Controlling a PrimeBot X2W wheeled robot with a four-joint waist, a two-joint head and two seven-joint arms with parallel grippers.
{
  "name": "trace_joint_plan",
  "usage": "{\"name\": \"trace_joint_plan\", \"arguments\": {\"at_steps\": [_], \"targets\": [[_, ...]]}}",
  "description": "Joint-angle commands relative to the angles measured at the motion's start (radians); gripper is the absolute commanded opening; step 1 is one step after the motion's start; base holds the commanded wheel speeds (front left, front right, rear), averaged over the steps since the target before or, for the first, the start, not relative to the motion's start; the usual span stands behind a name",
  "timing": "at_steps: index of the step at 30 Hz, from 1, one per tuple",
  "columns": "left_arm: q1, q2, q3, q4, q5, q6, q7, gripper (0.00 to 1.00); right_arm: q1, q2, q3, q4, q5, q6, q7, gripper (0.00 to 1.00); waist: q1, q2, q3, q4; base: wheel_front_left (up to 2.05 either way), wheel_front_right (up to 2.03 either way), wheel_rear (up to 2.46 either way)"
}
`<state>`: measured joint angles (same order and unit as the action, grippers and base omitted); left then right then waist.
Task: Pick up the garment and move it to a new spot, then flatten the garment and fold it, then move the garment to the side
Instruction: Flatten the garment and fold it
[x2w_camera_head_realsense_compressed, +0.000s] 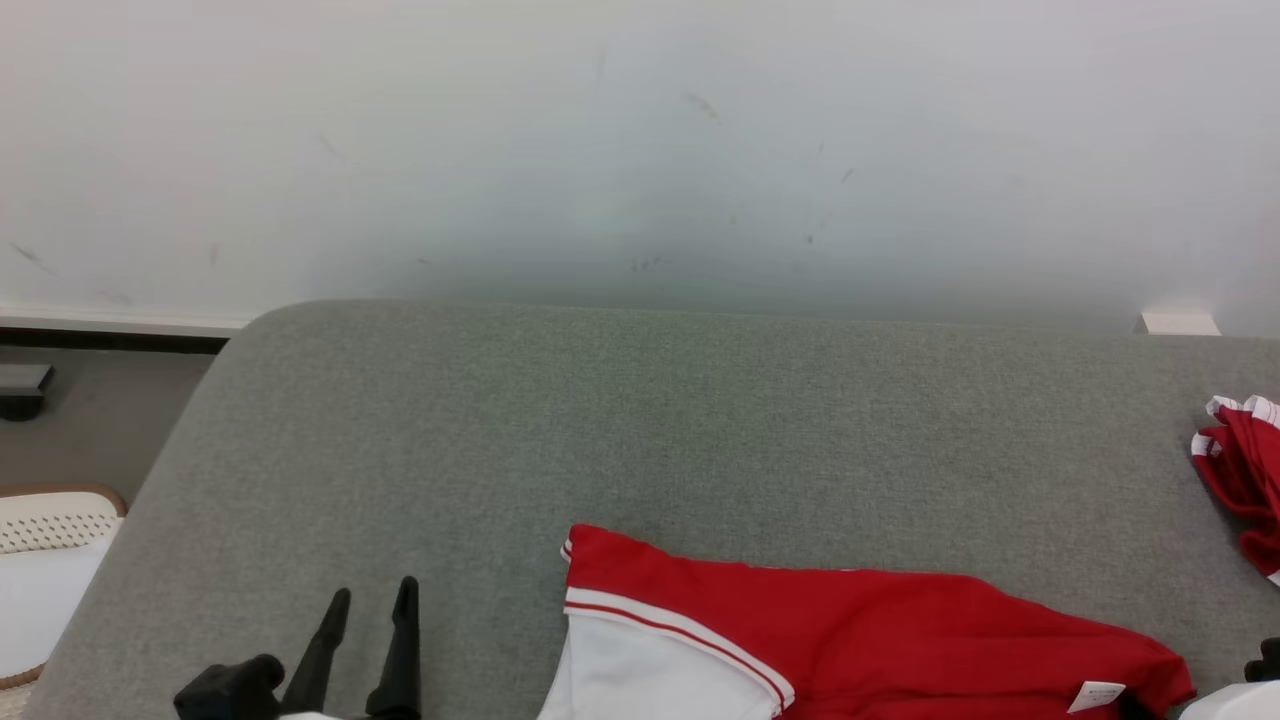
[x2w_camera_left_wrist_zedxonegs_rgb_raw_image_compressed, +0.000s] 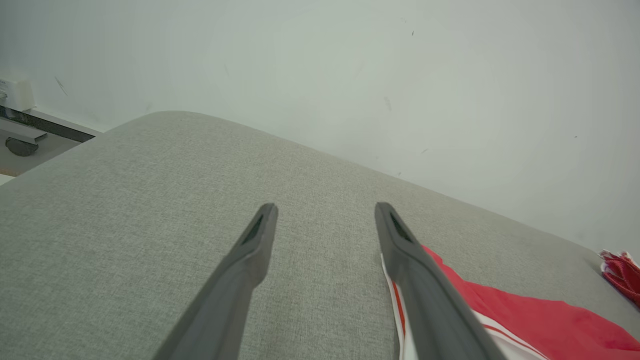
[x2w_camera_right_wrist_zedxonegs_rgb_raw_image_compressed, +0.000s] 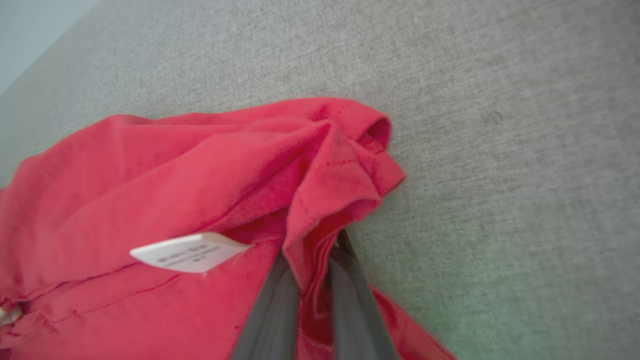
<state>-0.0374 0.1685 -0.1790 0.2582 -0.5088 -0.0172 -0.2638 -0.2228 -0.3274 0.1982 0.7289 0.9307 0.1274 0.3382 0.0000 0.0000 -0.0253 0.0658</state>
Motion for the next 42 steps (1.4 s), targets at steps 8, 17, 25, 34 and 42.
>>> {"name": "trace_joint_plan", "arguments": {"at_steps": [8,17,25,34,42], "targets": [[0.009,-0.009,0.011,0.014,0.014,-0.007,0.000,1.00,-0.012,-0.081,-0.036,-0.069,0.048,0.003,0.015,0.00,0.0000,0.0000,-0.008,-0.013,0.00,0.00,0.00],[0.018,-0.014,0.018,0.022,0.019,-0.013,0.000,1.00,0.026,-0.127,-0.099,-0.203,0.061,0.003,0.052,0.00,0.0000,0.0000,-0.017,-0.024,0.00,0.00,0.00],[0.014,-0.019,0.004,0.039,0.018,-0.019,0.000,1.00,0.089,-0.032,-0.095,-0.480,0.139,0.003,0.136,0.00,0.0000,0.0000,-0.023,-0.022,0.00,0.00,0.00],[-0.019,-0.022,-0.004,0.054,0.015,-0.027,0.001,1.00,0.081,0.168,-0.013,-0.595,0.284,0.003,0.256,0.00,0.0000,0.0000,-0.024,0.034,0.00,0.00,0.00],[-0.030,-0.022,-0.007,0.062,0.023,-0.033,0.000,1.00,0.037,0.261,0.029,-0.473,0.310,0.003,0.197,0.00,0.0000,0.0000,-0.030,0.152,0.00,0.00,0.00]]}}
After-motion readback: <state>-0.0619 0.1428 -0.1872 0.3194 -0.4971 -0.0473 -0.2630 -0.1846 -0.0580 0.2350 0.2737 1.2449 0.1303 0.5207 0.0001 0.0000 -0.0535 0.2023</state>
